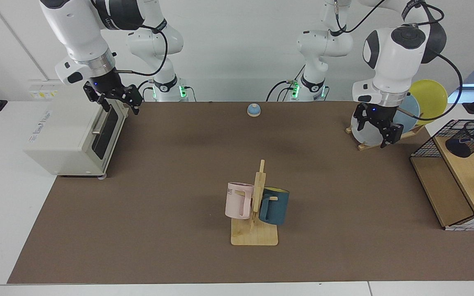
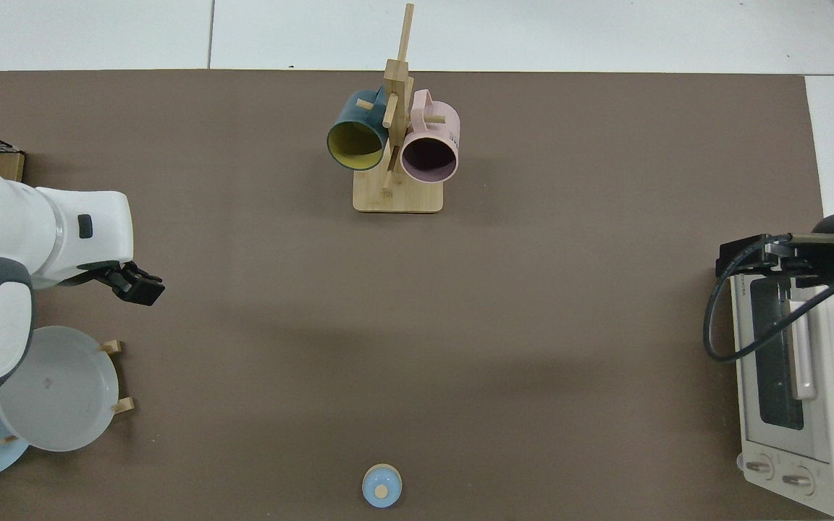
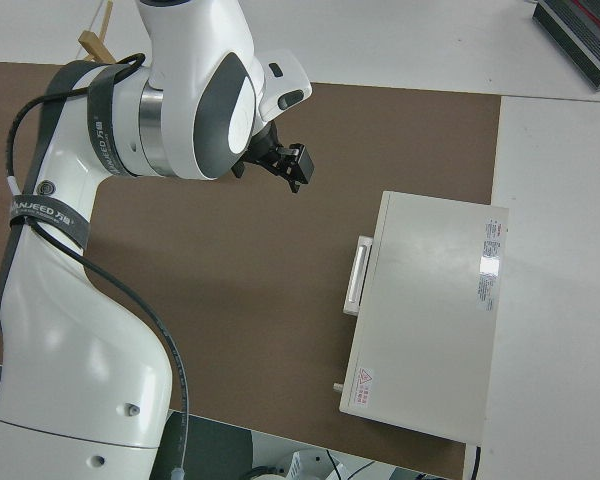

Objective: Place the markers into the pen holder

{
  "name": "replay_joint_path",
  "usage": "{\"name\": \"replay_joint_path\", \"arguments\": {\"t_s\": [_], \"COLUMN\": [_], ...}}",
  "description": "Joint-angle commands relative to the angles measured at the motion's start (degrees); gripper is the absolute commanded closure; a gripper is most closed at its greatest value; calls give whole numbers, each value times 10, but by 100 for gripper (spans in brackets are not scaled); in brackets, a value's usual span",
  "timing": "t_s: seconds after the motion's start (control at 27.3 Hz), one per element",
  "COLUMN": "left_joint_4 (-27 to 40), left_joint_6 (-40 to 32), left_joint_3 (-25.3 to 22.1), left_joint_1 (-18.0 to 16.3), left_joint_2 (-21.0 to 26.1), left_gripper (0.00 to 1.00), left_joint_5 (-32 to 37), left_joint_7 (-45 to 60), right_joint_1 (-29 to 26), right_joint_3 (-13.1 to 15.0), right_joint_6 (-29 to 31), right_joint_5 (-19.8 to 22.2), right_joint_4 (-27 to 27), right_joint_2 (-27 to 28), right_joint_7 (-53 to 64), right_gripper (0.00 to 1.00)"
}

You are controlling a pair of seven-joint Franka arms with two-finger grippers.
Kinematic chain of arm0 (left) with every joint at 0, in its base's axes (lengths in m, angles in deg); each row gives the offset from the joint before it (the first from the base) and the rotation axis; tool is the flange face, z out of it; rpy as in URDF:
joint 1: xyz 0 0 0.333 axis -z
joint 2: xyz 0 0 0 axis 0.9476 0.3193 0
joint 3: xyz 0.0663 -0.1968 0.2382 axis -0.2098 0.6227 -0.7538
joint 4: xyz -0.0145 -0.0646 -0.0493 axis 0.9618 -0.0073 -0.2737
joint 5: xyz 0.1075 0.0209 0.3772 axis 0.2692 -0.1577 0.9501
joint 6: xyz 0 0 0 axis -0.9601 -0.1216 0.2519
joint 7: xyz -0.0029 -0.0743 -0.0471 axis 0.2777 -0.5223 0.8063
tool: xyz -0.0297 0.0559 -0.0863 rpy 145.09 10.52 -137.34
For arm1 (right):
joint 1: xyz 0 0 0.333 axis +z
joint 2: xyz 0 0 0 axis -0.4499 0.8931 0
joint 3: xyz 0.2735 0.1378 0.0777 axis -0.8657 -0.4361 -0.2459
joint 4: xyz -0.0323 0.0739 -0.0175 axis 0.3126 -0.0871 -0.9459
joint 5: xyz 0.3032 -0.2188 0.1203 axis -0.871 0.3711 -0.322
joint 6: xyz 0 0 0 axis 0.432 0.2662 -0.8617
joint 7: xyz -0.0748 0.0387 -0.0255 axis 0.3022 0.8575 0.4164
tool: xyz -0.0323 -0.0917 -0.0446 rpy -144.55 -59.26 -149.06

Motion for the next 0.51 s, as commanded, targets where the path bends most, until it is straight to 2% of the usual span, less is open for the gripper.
{"name": "replay_joint_path", "arguments": {"t_s": [0.0,0.15,0.48], "left_joint_4": [12,9,-16], "left_joint_6": [-21,-21,-12], "left_joint_3": [-2,-5,-11], "left_joint_1": [4,4,-4], "left_joint_2": [-13,-12,3], "left_gripper": [0,0,0], "left_joint_5": [-54,-78,-42], "left_joint_7": [127,179,195], "right_joint_1": [-11,-10,-10], "right_joint_3": [-5,-5,-5], "right_joint_6": [1,1,1], "right_joint_5": [-1,-1,-1], "right_joint_4": [-3,-3,-3], "right_joint_2": [-4,-4,-4], "right_joint_7": [10,10,10], "right_gripper": [0,0,0]}}
